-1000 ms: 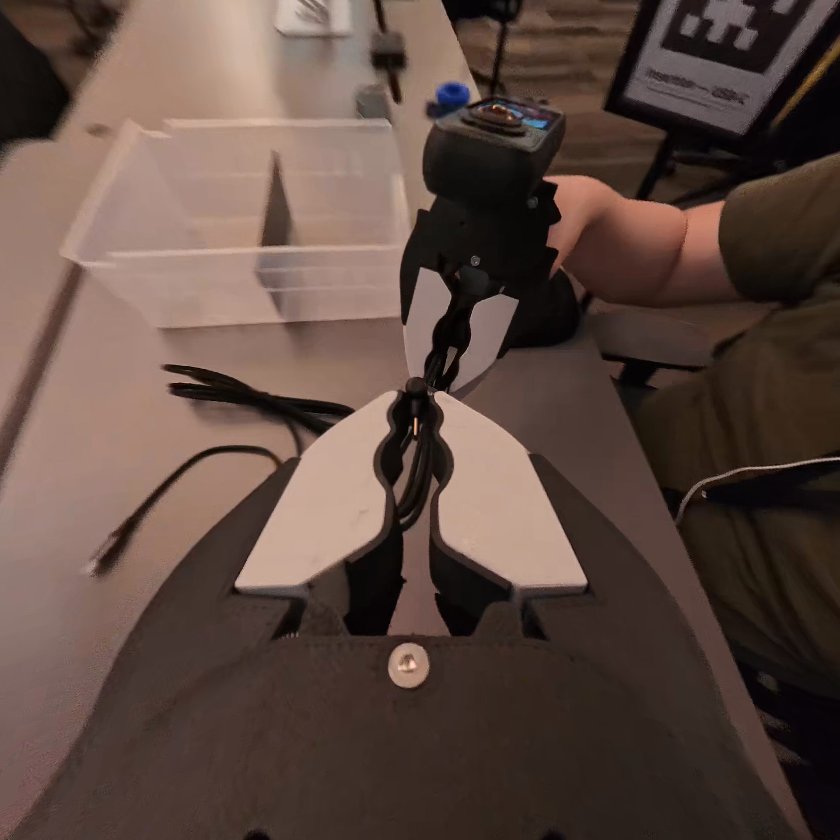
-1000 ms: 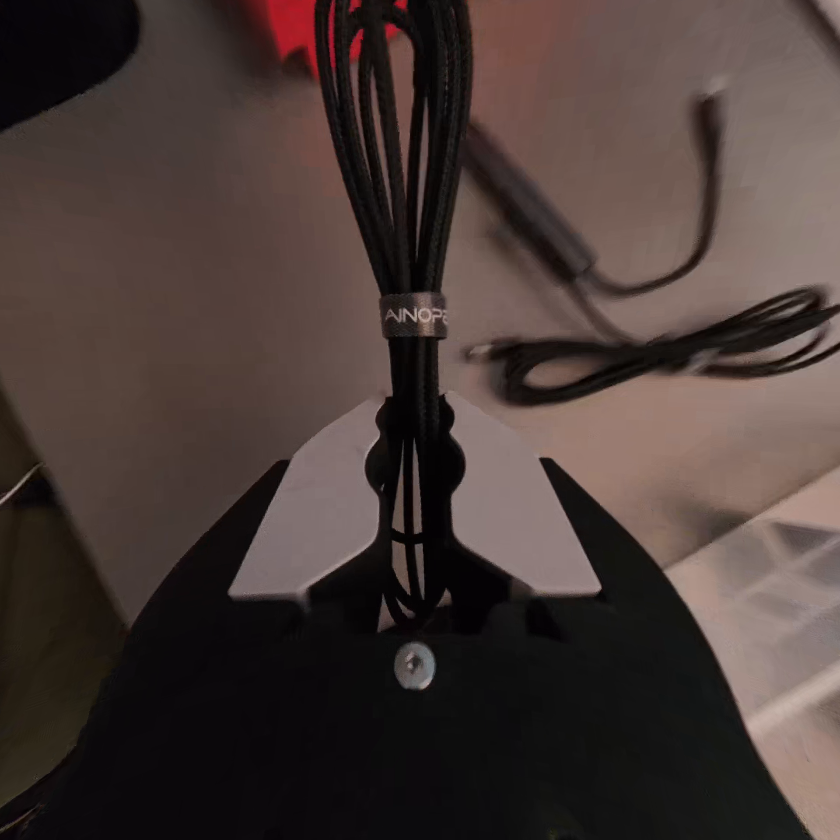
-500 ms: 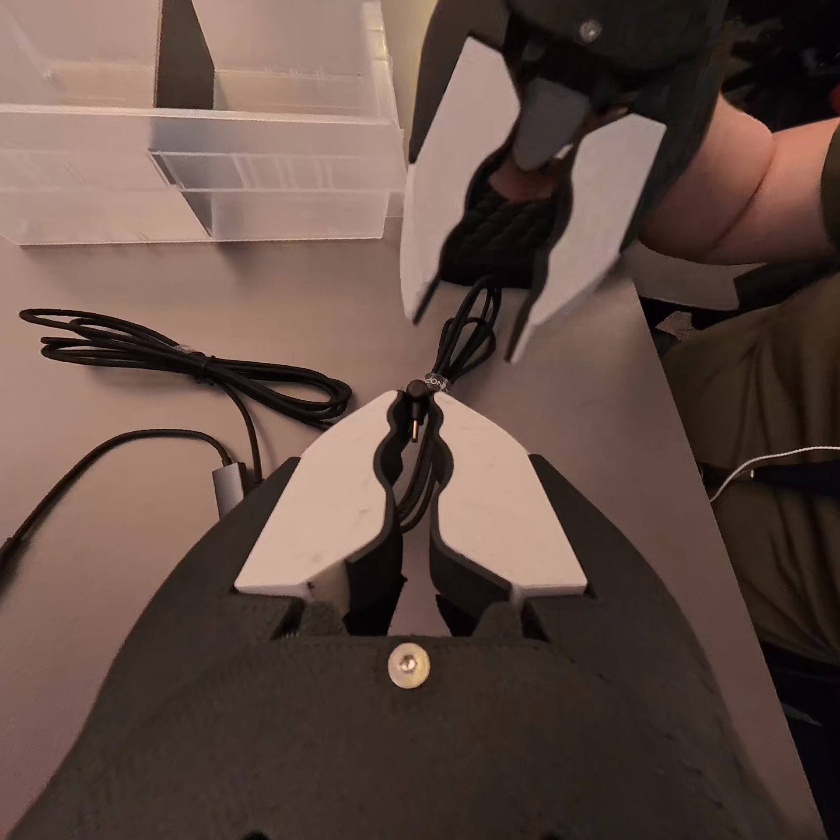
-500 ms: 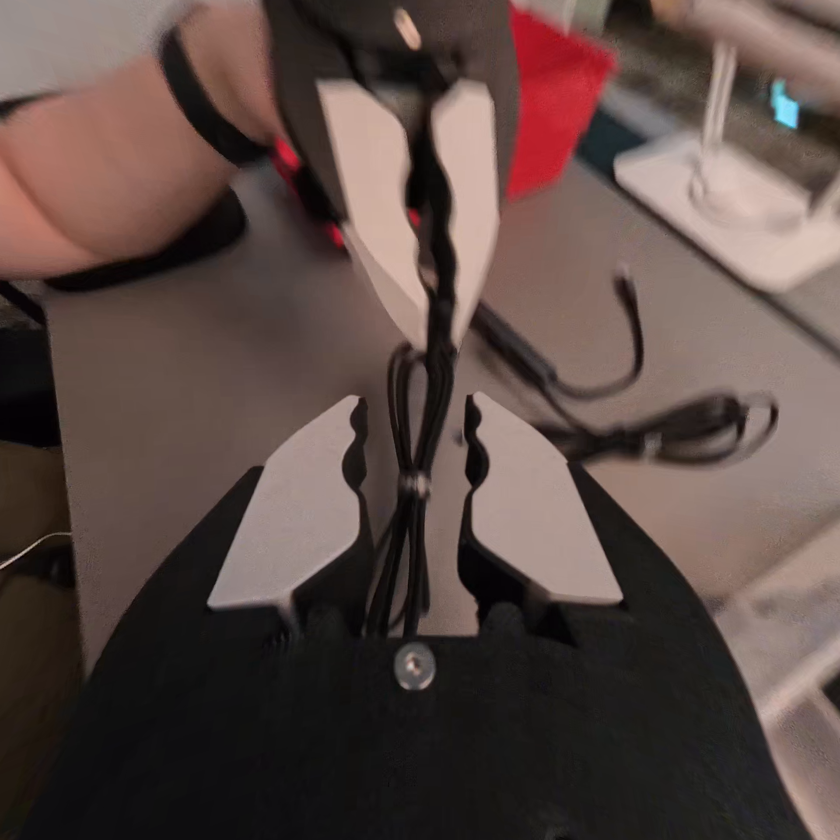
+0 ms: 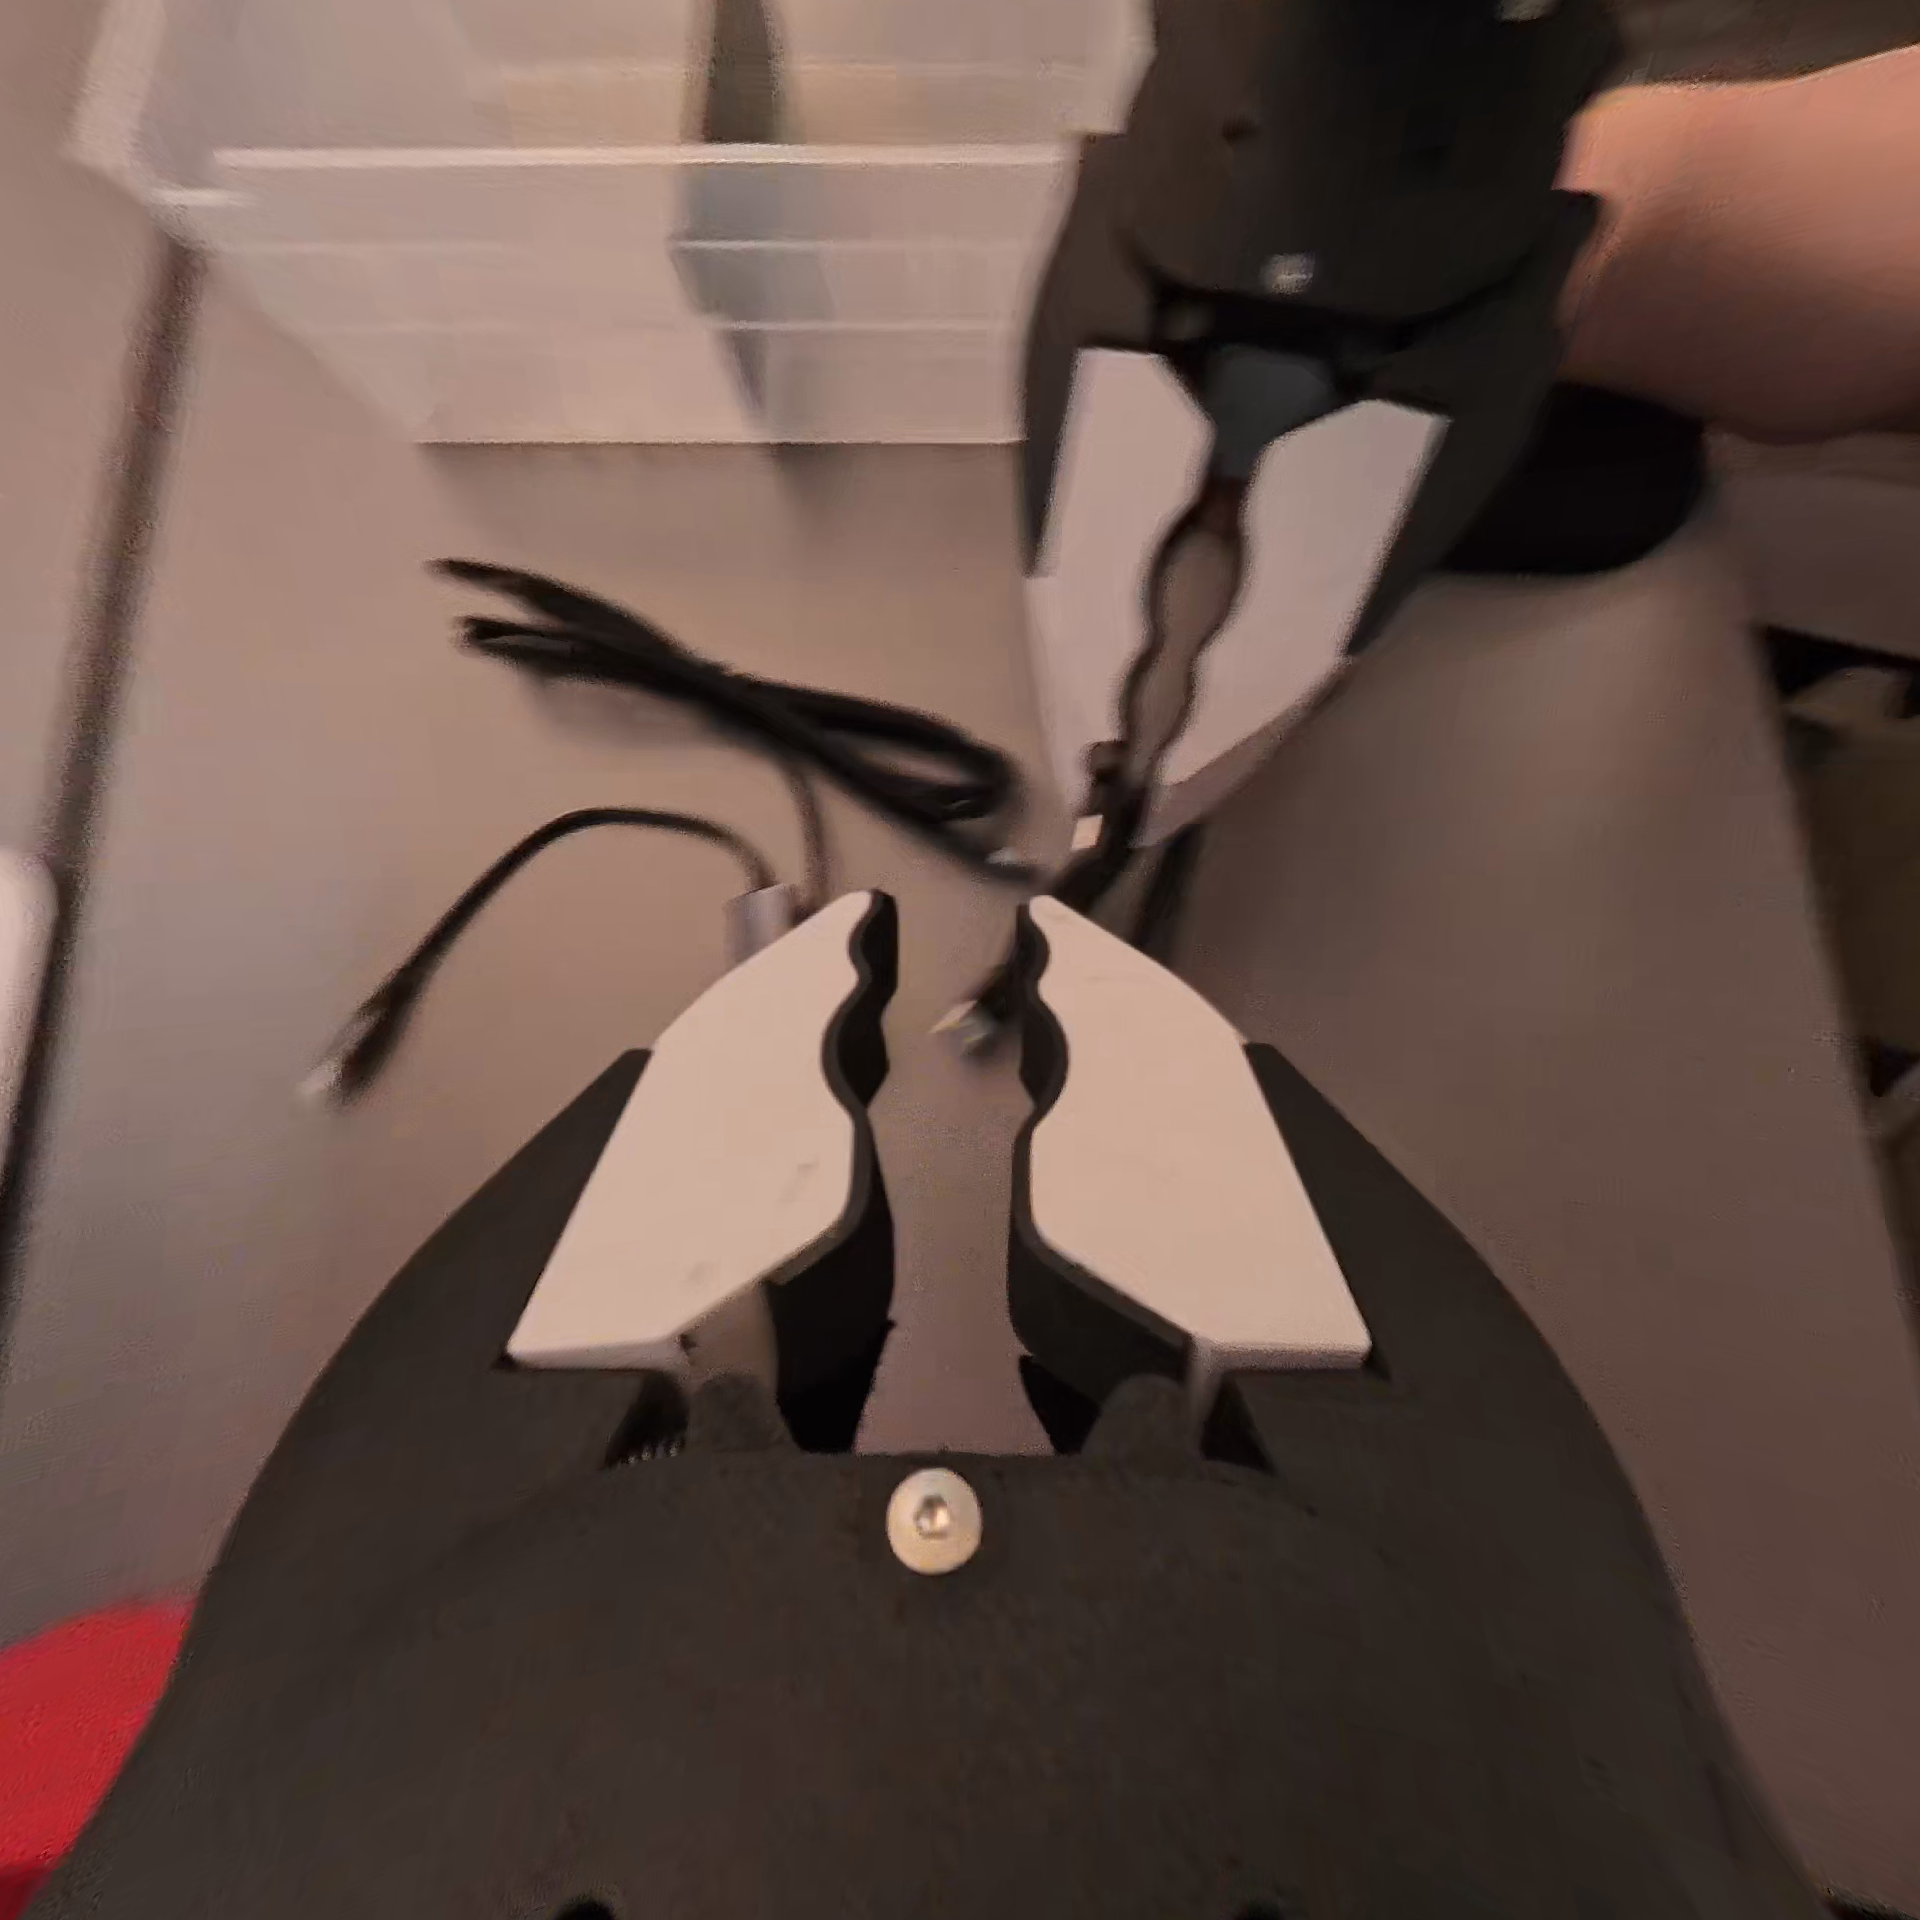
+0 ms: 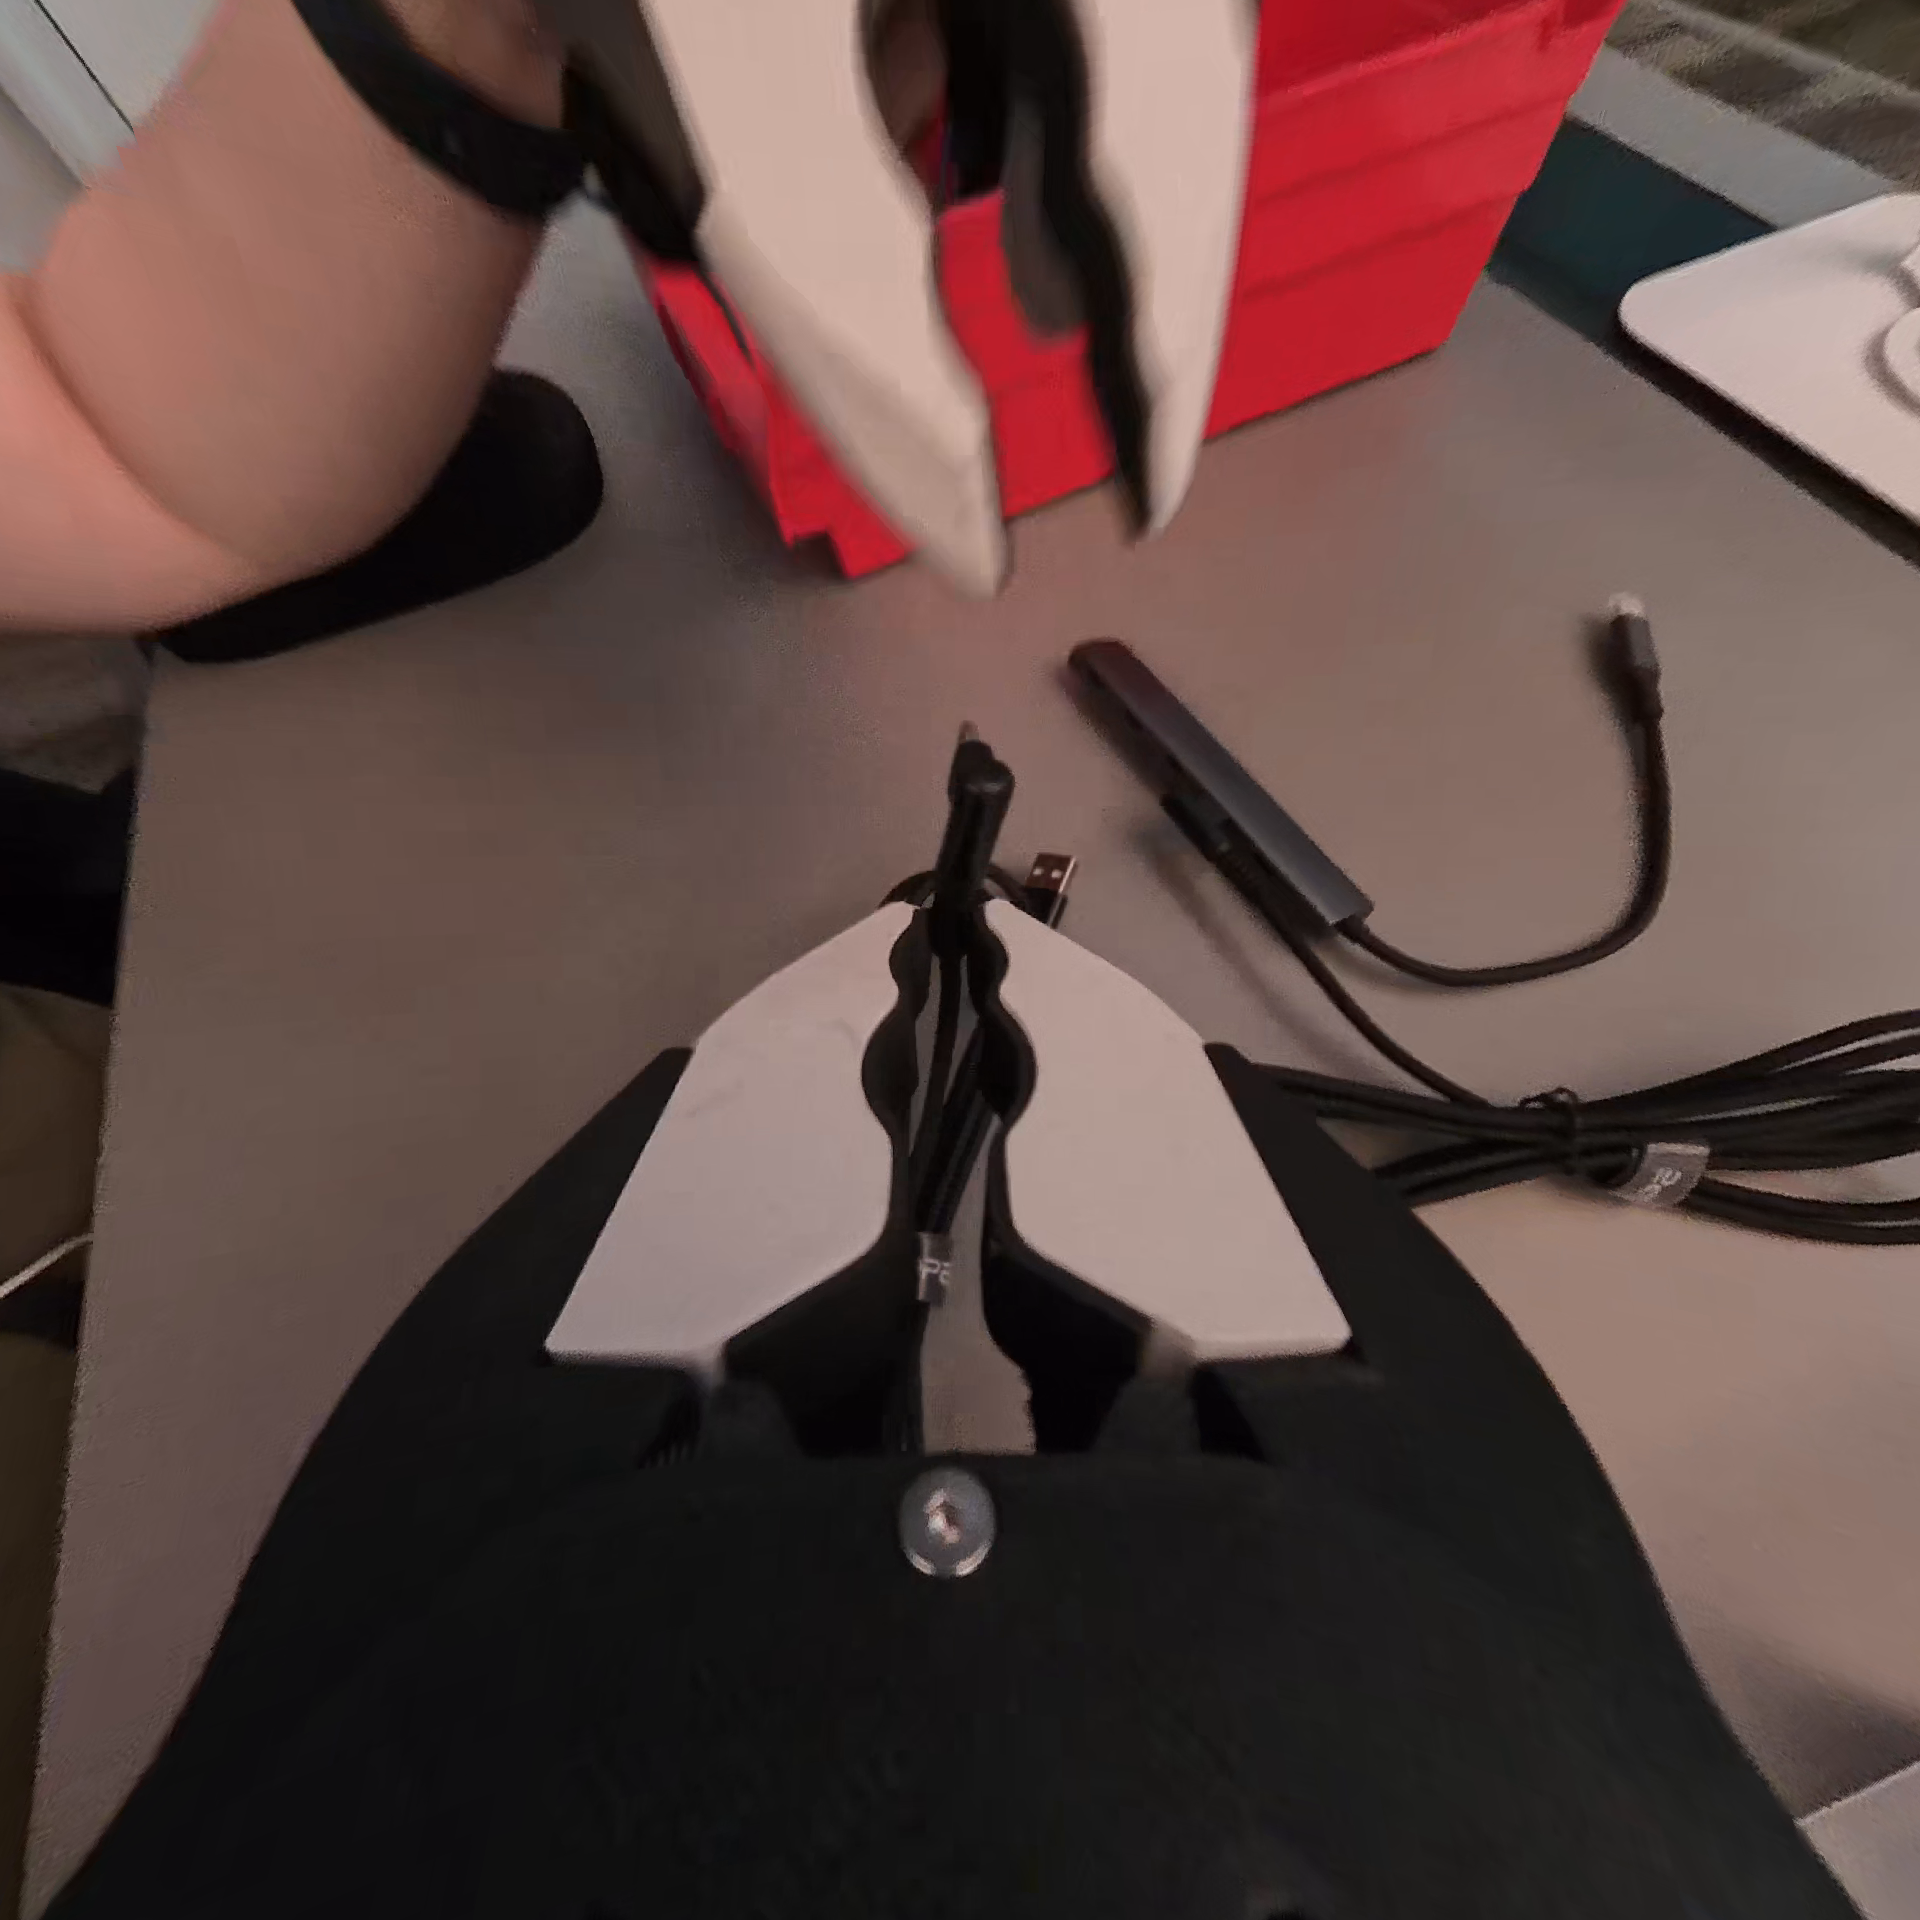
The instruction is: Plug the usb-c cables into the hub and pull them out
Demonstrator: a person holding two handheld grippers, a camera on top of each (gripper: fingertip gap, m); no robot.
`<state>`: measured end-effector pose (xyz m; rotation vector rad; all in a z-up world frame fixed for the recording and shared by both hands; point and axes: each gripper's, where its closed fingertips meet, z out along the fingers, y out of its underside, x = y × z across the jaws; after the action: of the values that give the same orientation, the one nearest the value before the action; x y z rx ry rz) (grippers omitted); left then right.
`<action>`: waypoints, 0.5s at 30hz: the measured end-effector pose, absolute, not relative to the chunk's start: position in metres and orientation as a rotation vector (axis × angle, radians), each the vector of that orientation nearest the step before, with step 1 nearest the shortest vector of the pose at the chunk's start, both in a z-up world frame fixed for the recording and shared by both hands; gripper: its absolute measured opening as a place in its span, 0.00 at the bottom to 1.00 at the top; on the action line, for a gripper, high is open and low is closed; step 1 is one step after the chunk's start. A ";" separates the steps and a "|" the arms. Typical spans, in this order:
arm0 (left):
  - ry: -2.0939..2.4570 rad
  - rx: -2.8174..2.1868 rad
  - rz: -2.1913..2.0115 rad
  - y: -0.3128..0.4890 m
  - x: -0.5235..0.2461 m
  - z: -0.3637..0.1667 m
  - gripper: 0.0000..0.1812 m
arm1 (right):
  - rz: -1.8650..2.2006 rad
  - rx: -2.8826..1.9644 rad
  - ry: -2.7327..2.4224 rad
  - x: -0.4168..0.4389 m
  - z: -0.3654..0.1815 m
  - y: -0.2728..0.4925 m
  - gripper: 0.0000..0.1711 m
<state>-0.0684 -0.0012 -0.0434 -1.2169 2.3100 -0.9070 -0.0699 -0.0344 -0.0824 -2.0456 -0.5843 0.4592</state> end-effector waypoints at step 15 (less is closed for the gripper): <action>2.034 -1.299 -0.835 0.064 -0.089 0.002 0.12 | 0.417 -1.891 -0.823 -0.079 -0.034 -0.011 0.27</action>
<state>-0.0894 0.0640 0.0023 -1.2986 2.0343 -0.8352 -0.0791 -0.0112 -0.0342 -1.8906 -0.8231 0.4175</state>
